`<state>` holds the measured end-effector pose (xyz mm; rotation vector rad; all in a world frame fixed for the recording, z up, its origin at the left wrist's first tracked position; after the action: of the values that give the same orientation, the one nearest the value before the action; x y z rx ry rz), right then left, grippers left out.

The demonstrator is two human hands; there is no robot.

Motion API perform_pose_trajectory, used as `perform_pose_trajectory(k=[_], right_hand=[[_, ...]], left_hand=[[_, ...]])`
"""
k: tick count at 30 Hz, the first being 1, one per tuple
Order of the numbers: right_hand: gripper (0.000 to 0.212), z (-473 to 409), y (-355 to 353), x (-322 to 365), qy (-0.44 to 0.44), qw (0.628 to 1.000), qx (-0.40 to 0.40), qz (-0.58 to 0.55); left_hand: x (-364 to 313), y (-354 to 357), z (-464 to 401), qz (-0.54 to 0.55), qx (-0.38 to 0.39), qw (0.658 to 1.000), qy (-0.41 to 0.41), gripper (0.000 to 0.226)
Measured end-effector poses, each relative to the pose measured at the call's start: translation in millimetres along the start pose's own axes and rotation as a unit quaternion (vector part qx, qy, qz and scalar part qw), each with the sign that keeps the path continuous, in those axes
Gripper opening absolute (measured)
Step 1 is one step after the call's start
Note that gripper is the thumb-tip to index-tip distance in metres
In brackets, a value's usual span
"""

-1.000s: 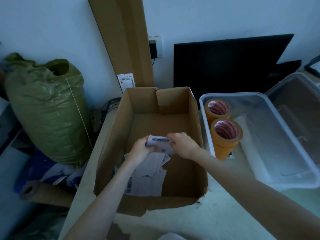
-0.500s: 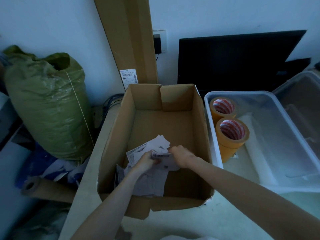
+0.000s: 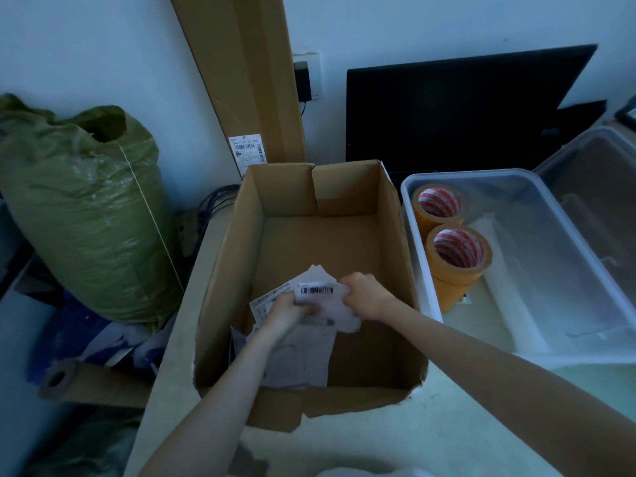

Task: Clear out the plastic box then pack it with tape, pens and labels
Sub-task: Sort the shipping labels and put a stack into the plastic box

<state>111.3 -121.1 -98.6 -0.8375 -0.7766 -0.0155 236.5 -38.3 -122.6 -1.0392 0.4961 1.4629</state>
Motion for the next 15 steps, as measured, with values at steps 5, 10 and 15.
perform_pose_trajectory(k=[5,10,15], right_hand=[[0.010,40,-46,7,-0.036,0.986,-0.095,-0.132],[0.018,87,-99,-24,-0.013,0.936,-0.104,-0.337],[0.013,122,-123,-71,-0.032,0.930,-0.059,-0.360]], left_hand=[[-41,6,19,0.074,0.015,0.997,0.035,0.024],[-97,43,45,0.119,0.018,0.990,0.079,0.023],[-126,96,72,0.150,-0.011,0.983,0.103,0.023]])
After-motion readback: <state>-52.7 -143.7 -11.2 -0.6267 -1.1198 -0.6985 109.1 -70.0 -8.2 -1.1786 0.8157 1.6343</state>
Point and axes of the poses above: each hand's wrist, its own z-axis away from the middle knuckle, its own y-axis out of the palm, x = y × z, the point moved 6 cm from there along -z, towards the middle knuckle, and after that the axes turned 2 degrees about -y, right-handed, at the moved point
